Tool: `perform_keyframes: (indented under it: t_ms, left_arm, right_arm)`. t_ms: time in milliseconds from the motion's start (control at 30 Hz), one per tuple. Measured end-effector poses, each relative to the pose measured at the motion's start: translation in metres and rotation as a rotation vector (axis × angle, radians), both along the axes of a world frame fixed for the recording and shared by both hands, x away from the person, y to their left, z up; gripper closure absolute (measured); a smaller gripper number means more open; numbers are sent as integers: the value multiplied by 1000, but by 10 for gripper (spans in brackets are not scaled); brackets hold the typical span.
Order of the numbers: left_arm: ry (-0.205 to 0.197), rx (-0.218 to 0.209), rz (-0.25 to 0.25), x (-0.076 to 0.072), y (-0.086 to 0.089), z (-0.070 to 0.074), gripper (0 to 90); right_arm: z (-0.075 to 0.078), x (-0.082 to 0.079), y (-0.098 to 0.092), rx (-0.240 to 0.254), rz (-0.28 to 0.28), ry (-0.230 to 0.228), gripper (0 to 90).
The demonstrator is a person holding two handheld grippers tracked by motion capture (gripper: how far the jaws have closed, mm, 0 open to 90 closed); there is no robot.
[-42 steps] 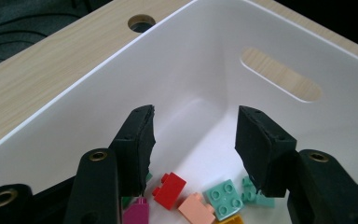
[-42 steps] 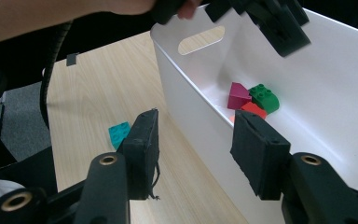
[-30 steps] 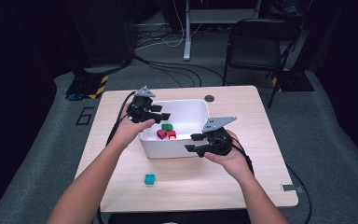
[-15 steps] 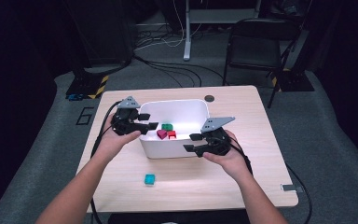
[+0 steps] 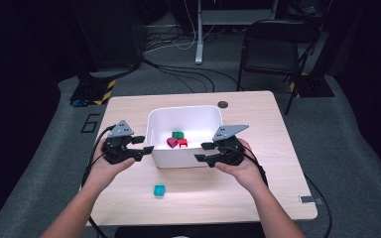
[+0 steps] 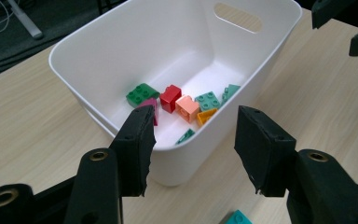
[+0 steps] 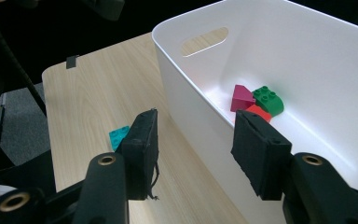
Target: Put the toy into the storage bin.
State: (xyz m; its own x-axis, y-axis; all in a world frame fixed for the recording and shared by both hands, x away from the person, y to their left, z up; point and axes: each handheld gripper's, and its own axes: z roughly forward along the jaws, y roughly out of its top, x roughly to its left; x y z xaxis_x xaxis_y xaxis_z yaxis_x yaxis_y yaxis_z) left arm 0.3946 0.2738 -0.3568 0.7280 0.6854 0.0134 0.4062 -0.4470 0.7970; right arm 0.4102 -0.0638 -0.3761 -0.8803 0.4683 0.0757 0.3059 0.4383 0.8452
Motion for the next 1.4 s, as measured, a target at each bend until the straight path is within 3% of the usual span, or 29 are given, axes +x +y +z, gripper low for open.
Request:
perform_keyframes:
  t_ms: [233, 467, 767, 900, 1033, 1400]
  left_arm:
    - [11, 14, 23, -14, 5, -26, 473]
    - [48, -25, 8, -20, 11, -54, 473]
    - [89, -22, 17, -26, 9, -87, 474]
    - [90, 11, 17, -30, 7, -96, 475]
    - [96, -1, 19, -33, 5, -103, 475]
    - [140, 23, -32, -37, -5, -123, 497]
  right_arm:
    - [0, -1, 1, 1, -2, 1, 497]
    - [-1, 0, 1, 1, -3, 3, 495]
    - [-2, 0, 1, 4, -7, 8, 494]
    - [-2, 0, 1, 5, -9, 6, 493]
    - [-2, 1, 1, 5, -10, 7, 492]
    - [-4, 1, 1, 6, -11, 10, 491]
